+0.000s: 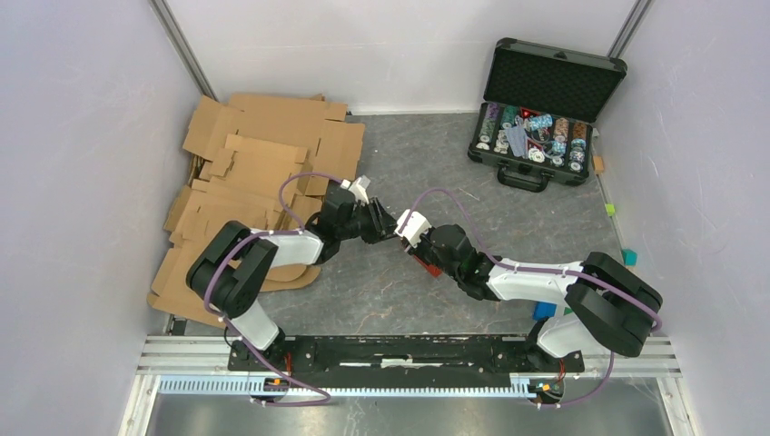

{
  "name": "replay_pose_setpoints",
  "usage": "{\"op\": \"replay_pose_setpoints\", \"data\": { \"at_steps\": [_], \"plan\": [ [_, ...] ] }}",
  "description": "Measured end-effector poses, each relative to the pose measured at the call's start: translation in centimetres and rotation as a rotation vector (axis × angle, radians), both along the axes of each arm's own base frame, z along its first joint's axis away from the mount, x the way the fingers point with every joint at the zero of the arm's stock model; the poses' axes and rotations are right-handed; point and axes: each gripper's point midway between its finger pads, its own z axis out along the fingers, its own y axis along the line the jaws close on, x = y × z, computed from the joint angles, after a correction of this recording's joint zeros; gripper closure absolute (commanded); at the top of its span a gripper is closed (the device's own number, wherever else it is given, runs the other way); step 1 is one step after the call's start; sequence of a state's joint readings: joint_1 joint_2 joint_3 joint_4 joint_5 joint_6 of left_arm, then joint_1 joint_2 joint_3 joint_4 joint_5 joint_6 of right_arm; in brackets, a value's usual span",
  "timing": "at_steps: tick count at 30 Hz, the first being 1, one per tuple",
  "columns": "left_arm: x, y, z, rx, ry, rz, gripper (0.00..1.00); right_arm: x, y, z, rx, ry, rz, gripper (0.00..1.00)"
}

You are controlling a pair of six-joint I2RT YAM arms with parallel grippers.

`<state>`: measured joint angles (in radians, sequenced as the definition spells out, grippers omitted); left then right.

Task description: Fold the paper box

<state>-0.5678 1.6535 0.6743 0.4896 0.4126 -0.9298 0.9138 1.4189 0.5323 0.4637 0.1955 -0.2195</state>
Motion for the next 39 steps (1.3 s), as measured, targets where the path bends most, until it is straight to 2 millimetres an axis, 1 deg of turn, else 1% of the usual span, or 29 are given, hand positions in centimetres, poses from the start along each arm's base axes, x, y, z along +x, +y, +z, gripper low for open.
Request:
{"op": "replay_pose_setpoints", "data": {
  "at_steps": [4, 7, 13, 15, 17, 19, 21, 24, 27, 31, 34, 36, 37, 39],
  "plan": [
    [0.1, 0.0, 0.0, -0.012, -0.011, 0.002, 0.66, 0.0, 0.0, 0.0, 0.001, 0.000, -0.002, 1.00],
    [0.1, 0.0, -0.1, -0.024, -0.013, 0.009, 0.58, 0.1, -0.1, 0.0, 0.002, 0.001, -0.005, 1.00],
    [-0.1, 0.4, -0.3, -0.060, -0.009, 0.026, 0.56, 0.0, 0.0, 0.0, 0.004, 0.004, 0.004, 1.00],
    [0.0, 0.4, -0.3, -0.065, -0.007, 0.029, 0.48, 0.0, 0.0, 0.0, 0.006, 0.004, 0.006, 1.00],
    [-0.1, 0.5, -0.5, -0.058, 0.001, 0.030, 0.33, -0.1, 0.0, 0.0, 0.007, 0.003, 0.007, 1.00],
    [-0.3, 0.9, -1.0, -0.031, 0.017, 0.029, 0.24, -0.1, 0.1, 0.0, 0.008, 0.003, 0.009, 1.00],
    [-0.3, 1.5, -1.3, 0.013, 0.027, 0.032, 0.21, -0.2, 0.1, 0.0, 0.010, 0.003, 0.017, 1.00],
    [-0.4, 3.1, -0.8, 0.078, 0.023, 0.033, 0.17, -0.2, 0.2, 0.0, 0.013, 0.001, 0.025, 1.00],
    [0.3, 4.9, 0.7, 0.123, -0.008, 0.051, 0.17, -0.3, 0.2, 0.0, 0.021, 0.002, 0.037, 1.00],
    [1.4, 6.4, 3.2, 0.162, -0.073, 0.061, 0.17, -0.5, 0.3, 0.1, 0.021, 0.000, 0.066, 1.00],
    [1.5, 6.8, 4.2, 0.190, -0.128, 0.039, 0.18, -0.9, 0.4, 0.1, 0.017, -0.003, 0.097, 1.00],
    [1.1, 6.9, 4.6, 0.205, -0.166, 0.007, 0.25, -1.3, 0.5, 0.1, 0.013, -0.002, 0.127, 1.00],
    [0.9, 7.0, 4.9, 0.211, -0.194, -0.017, 0.27, -1.5, 0.7, 0.1, 0.011, -0.001, 0.146, 1.00],
    [0.4, 6.5, 6.0, 0.201, -0.279, -0.090, 0.27, -1.9, 1.0, 0.1, 0.007, 0.000, 0.183, 1.00]
  ]
}}
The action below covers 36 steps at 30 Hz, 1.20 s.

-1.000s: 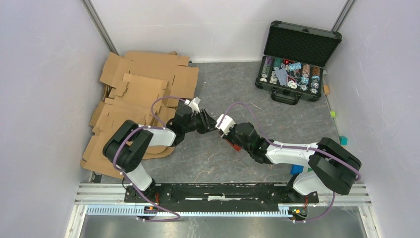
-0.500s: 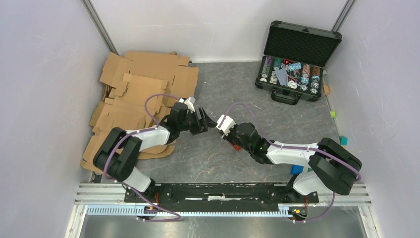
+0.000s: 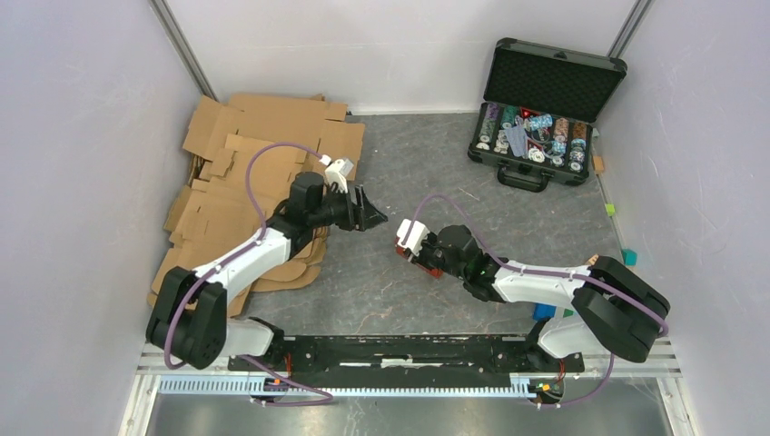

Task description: Fold the paper box

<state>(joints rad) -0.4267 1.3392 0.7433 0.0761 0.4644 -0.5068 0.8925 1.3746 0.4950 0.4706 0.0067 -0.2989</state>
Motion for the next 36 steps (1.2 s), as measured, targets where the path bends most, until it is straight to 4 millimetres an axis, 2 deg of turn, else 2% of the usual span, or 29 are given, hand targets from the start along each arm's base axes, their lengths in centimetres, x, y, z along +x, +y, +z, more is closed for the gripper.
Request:
{"op": "replay_pose_setpoints", "data": {
  "at_steps": [4, 9, 16, 19, 22, 27, 36],
  "plan": [
    [-1.2, -1.2, 2.4, -0.038, -0.210, -0.191, 0.24, -0.9, 0.9, 0.0, -0.010, -0.011, 0.099, 1.00],
    [-2.9, -2.4, 3.0, -0.042, -0.407, -0.436, 0.23, -1.7, 1.4, 0.0, -0.011, -0.027, 0.191, 1.00],
    [-6.8, -2.9, -0.6, 0.056, -0.534, -0.758, 0.21, -2.9, 1.7, 0.1, 0.020, -0.032, 0.284, 1.00],
    [-8.8, -4.3, -1.7, 0.134, -0.569, -0.903, 0.24, -3.4, 2.0, 0.1, 0.029, -0.025, 0.318, 1.00],
    [-10.0, -5.5, -2.8, 0.195, -0.571, -1.012, 0.28, -3.7, 2.1, 0.1, 0.030, -0.023, 0.337, 1.00],
    [-8.9, -5.8, -3.3, 0.272, -0.586, -1.040, 0.32, -3.7, 2.1, 0.0, 0.028, -0.027, 0.349, 1.00],
    [-8.4, -6.5, -3.3, 0.299, -0.613, -1.073, 0.37, -3.8, 2.0, 0.0, 0.038, -0.024, 0.355, 1.00]
  ]
}}
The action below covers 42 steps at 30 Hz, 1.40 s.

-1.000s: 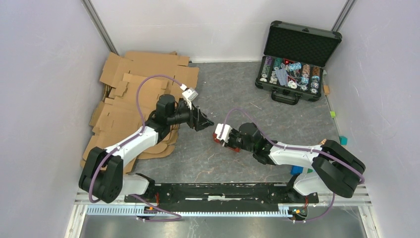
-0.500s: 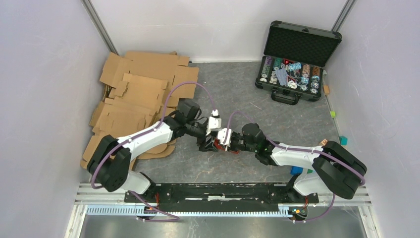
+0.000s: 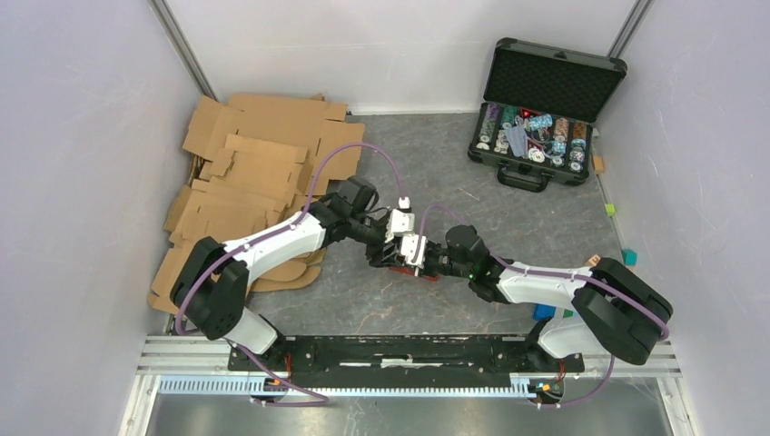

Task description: Fold the paper box

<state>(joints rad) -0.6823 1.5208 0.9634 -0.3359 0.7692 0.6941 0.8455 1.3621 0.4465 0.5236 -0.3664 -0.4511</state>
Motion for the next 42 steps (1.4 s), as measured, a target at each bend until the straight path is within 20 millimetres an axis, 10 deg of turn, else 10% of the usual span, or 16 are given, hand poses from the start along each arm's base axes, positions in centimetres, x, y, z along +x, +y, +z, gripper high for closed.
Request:
{"op": "replay_pose_setpoints", "data": {
  "at_steps": [27, 32, 42],
  "plan": [
    [0.2, -0.4, -0.7, 0.103, 0.010, -0.047, 0.36, 0.0, -0.5, -0.1, 0.017, -0.004, -0.007, 1.00],
    [0.4, 1.0, -4.6, 0.260, 0.032, 0.014, 0.36, -0.2, -0.6, -0.1, 0.013, -0.008, -0.006, 1.00],
    [0.7, 0.7, -4.3, 0.252, 0.026, 0.032, 0.43, 0.1, -0.7, 0.0, 0.023, 0.000, -0.022, 0.96]
  ]
}}
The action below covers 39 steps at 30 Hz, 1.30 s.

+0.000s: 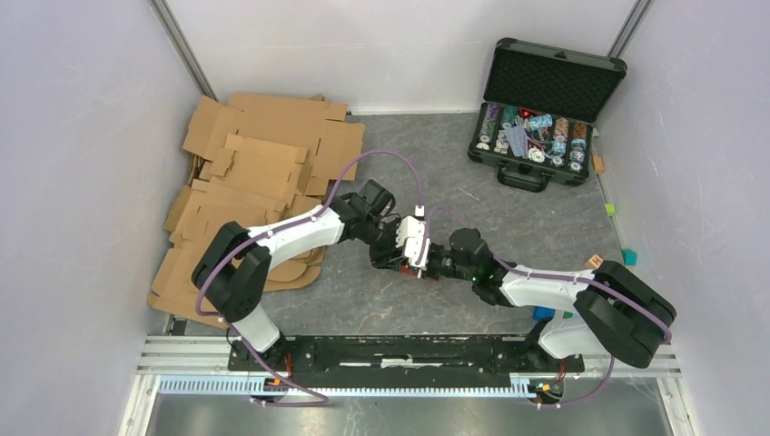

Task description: Fold the paper box

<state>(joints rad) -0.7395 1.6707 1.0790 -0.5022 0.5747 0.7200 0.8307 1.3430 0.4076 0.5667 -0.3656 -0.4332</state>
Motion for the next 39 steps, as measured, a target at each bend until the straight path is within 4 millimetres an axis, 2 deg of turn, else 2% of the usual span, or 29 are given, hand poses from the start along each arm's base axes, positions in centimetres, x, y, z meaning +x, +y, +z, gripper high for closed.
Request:
{"op": "replay_pose_setpoints", "data": {
  "at_steps": [2, 4, 5, 10, 13, 15, 21, 26, 27, 31, 33, 36, 39],
  "plan": [
    [-0.1, 0.2, 0.1, -0.002, -0.012, 0.004, 0.51, 0.0, 0.0, 0.0, -0.004, -0.005, 0.002, 0.91],
    [-0.1, 0.4, 0.2, 0.000, -0.022, 0.016, 0.57, 0.0, 0.0, 0.0, -0.009, -0.015, 0.006, 0.75],
    [-0.1, 0.4, 0.2, -0.002, -0.032, 0.017, 0.59, -0.1, 0.0, 0.0, -0.011, -0.016, 0.008, 0.72],
    [-0.2, 0.3, 0.3, 0.000, -0.036, 0.025, 0.60, 0.0, -0.3, 0.1, -0.018, -0.023, 0.000, 0.62],
    [-0.3, 0.1, 0.3, -0.002, -0.039, 0.024, 0.61, -0.3, -0.7, 0.0, -0.022, -0.013, -0.011, 0.45],
    [-0.3, -0.1, 0.3, 0.000, -0.048, 0.021, 0.61, -0.7, -1.0, -0.1, -0.026, 0.006, -0.013, 0.40],
    [-0.3, -0.8, 0.3, -0.007, -0.060, 0.010, 0.62, -1.7, -2.3, -0.2, -0.032, 0.054, -0.046, 0.36],
    [-0.4, -1.5, 0.5, -0.016, -0.049, 0.012, 0.62, -2.0, -3.9, 0.2, -0.012, 0.077, -0.107, 0.41],
    [-0.3, -1.2, 0.2, 0.003, -0.060, 0.014, 0.63, -1.7, -4.4, 0.5, 0.007, 0.091, -0.147, 0.41],
    [0.3, -0.9, 0.0, 0.028, -0.084, 0.027, 0.62, 2.2, -7.6, 4.6, 0.161, 0.074, -0.394, 0.41],
    [0.3, -0.9, 0.0, 0.033, -0.087, 0.027, 0.62, 3.2, -8.7, 5.9, 0.218, 0.067, -0.466, 0.40],
    [0.3, -1.0, 0.0, 0.040, -0.091, 0.029, 0.62, 4.1, -10.1, 6.8, 0.277, 0.075, -0.543, 0.40],
    [0.3, -1.0, 0.0, 0.042, -0.090, 0.033, 0.61, 4.7, -11.0, 6.3, 0.303, 0.129, -0.606, 0.38]
  ]
}}
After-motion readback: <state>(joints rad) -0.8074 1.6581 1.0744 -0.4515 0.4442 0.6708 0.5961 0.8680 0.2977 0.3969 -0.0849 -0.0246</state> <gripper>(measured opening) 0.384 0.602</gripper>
